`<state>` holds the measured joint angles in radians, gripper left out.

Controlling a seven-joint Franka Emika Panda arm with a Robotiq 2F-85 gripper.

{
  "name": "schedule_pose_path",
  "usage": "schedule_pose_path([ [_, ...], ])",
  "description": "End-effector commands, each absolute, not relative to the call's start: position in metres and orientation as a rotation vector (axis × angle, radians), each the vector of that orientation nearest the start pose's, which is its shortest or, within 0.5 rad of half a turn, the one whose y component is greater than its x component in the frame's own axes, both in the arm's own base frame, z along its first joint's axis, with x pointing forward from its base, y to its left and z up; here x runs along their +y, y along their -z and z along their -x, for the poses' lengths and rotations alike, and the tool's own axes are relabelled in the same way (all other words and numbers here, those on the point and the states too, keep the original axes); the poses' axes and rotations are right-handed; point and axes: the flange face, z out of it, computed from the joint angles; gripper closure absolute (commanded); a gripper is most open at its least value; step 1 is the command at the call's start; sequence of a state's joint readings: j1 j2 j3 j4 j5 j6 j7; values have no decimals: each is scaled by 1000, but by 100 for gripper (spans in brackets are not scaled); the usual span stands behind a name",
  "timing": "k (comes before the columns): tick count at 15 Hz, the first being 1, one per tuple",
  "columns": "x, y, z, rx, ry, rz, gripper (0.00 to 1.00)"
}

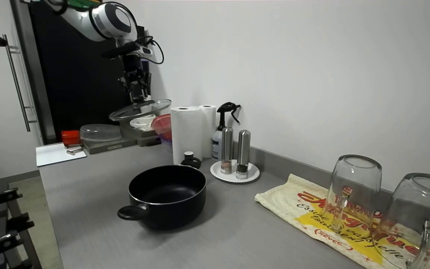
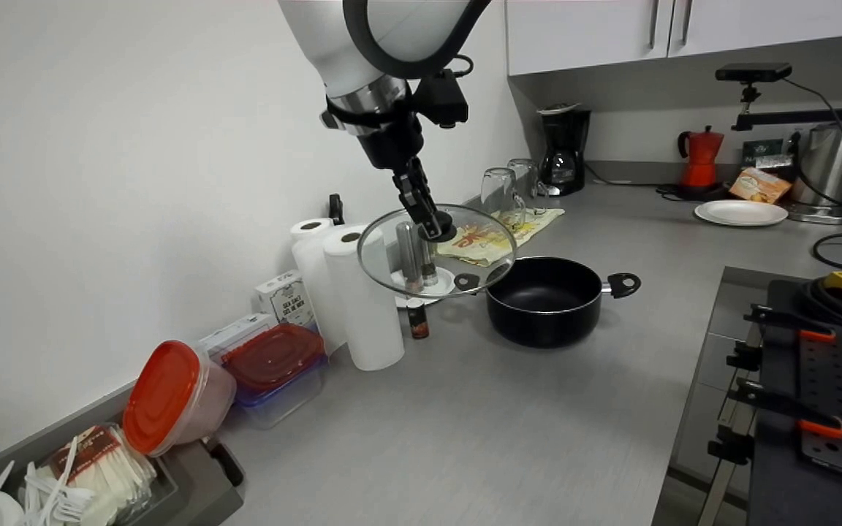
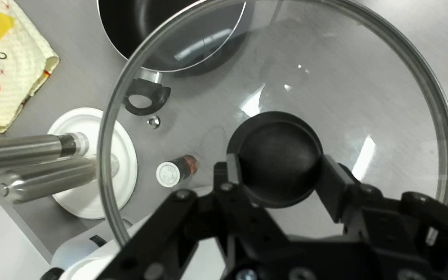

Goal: Pick up the lid from the pot and put it on the counter

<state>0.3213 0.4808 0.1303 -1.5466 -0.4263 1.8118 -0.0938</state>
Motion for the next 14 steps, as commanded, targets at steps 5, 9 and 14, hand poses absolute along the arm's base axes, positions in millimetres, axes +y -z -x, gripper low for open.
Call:
schedule_pose_path([
  [5,280,-283,-621,-1281,-308,3224,75],
  [9,282,-228,-623,-1238,-383,3209,75],
  [14,290,-177,-634,-1167,-398,3215,75],
])
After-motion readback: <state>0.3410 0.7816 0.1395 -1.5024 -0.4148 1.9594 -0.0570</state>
